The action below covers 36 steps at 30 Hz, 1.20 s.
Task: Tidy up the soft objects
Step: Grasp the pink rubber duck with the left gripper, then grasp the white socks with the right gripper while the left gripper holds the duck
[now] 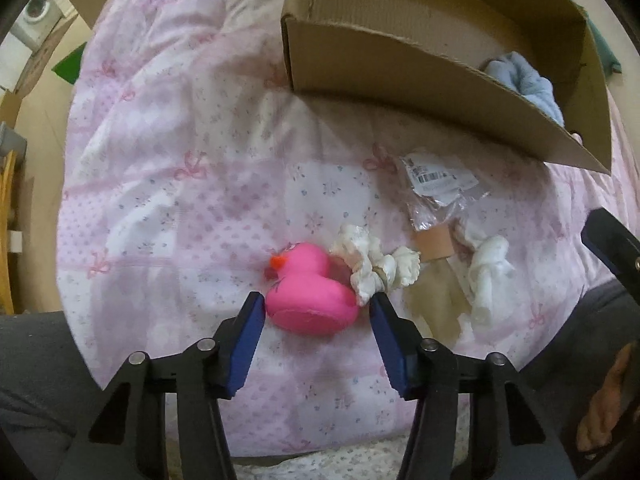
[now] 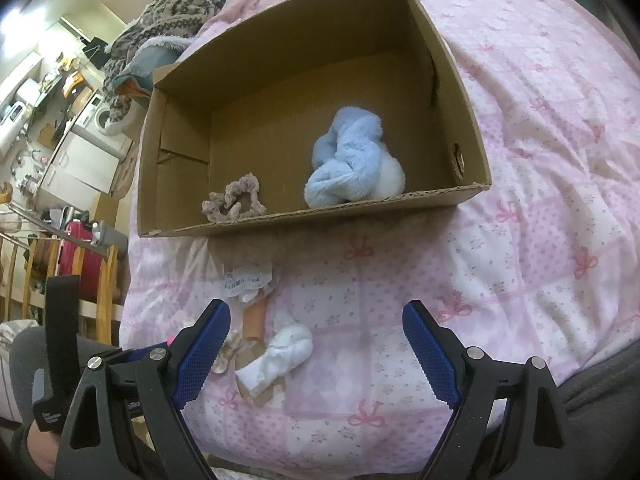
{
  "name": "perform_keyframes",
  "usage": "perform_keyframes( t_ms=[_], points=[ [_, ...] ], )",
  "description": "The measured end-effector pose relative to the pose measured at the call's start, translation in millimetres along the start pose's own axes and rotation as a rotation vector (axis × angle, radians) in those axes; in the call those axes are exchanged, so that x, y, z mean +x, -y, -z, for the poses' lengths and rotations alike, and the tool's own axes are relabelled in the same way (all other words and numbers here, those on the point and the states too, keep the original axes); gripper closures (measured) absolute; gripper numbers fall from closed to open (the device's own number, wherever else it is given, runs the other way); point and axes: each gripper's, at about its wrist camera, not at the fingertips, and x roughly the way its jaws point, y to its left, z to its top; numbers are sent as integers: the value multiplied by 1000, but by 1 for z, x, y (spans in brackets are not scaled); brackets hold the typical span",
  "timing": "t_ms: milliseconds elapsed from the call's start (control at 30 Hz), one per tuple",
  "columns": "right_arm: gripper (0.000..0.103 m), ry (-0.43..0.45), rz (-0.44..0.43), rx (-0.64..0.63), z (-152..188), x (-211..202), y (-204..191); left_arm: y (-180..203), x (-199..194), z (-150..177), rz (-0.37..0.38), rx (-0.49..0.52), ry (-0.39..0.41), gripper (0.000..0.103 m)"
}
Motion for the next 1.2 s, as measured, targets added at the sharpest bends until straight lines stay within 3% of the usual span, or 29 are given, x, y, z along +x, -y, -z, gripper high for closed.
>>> perform_keyframes(
  t_ms=[167,400,500,600,733,867,967,1067,1133,1200],
  points=[
    [9,-10,0,2,-1,3,0,3,7,-6,-1,5,-8,60],
    [9,-11,-4,6,1,1,2,2,-20,4,-33,36,79,60],
    [9,-21,-3,4,1,3,1,-2,-13,6,-70,33,55,60],
    [9,-36,-11,-8,2,6,-2,-4,-8,7,-49,43,43,60],
    [10,-81,-179,23,3,8,-4,11,-34,15,22,109,169,60],
    [18,-124,-325,82,3,12,1,30,-52,16,136,167,239,60],
    [18,-168,-418,155,4,19,7,50,-64,18,157,228,294,60],
    [18,-218,-479,201,8,28,7,58,-62,14,171,258,295,60],
    [27,-221,-468,177,8,29,2,64,-60,15,183,264,284,60],
    [56,-232,-476,167,9,31,-2,64,-62,15,187,271,286,60]
  ],
)
